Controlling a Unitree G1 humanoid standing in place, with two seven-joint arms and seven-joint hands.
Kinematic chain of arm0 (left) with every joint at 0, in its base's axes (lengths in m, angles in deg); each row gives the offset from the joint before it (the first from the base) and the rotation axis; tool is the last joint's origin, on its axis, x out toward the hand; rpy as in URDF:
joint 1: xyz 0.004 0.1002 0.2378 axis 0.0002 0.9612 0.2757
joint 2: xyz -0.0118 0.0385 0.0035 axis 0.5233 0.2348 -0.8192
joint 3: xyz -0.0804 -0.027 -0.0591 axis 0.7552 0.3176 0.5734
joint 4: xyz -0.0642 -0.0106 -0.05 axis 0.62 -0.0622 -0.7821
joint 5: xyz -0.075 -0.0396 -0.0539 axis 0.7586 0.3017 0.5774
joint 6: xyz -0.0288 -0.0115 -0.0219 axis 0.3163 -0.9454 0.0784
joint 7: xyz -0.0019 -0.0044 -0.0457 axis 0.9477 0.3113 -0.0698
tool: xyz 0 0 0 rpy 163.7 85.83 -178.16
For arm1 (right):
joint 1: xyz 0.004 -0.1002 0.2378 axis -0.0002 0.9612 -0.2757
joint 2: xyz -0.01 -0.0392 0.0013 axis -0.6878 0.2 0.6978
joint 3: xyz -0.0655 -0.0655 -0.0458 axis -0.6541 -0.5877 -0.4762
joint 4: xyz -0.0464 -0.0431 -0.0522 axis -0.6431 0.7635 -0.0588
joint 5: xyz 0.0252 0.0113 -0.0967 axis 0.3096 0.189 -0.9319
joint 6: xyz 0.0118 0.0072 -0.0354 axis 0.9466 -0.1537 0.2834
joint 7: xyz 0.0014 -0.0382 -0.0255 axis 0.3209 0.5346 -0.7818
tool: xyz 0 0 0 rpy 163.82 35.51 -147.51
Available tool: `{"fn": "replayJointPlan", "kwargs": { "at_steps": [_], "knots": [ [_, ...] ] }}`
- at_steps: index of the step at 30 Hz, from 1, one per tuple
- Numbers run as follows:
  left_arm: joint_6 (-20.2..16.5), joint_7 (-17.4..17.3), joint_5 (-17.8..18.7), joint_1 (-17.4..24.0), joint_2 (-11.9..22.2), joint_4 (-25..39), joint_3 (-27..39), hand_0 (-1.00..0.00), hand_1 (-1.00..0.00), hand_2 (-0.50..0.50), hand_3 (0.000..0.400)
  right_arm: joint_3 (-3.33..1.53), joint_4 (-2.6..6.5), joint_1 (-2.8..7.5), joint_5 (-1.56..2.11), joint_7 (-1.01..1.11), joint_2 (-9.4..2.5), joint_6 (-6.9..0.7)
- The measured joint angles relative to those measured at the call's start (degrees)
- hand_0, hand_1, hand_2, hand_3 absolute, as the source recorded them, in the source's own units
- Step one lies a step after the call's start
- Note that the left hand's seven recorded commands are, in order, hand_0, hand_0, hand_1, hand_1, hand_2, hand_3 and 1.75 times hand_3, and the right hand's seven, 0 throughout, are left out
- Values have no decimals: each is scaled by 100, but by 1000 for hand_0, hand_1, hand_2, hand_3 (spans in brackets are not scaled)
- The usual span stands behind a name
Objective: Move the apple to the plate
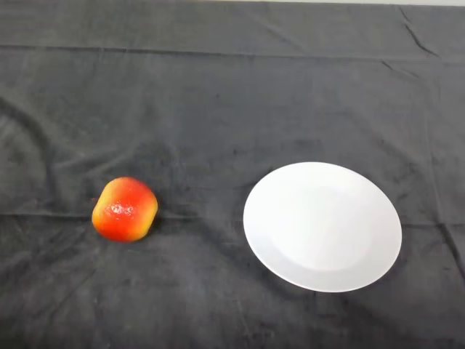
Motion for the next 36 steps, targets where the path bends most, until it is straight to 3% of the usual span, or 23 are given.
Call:
{"fn": "replayJointPlan", "kwargs": {
  "at_steps": [14, 20, 36],
  "knots": [
    [-34, -12, -179, -2, -41, 0, 40, 0, 0, 0, 0, 0, 0, 0, 0, 0, 0, 0],
    [-33, -14, -385, -82, -242, 2, 17, 0, 0, 0, 0, 0, 0, 0, 0, 0, 0, 0],
    [168, -326, -1540, -251, -672, 329, -738, 0, 0, 0, 0, 0, 0, 0, 0, 0, 0, 0]
  ]
}}
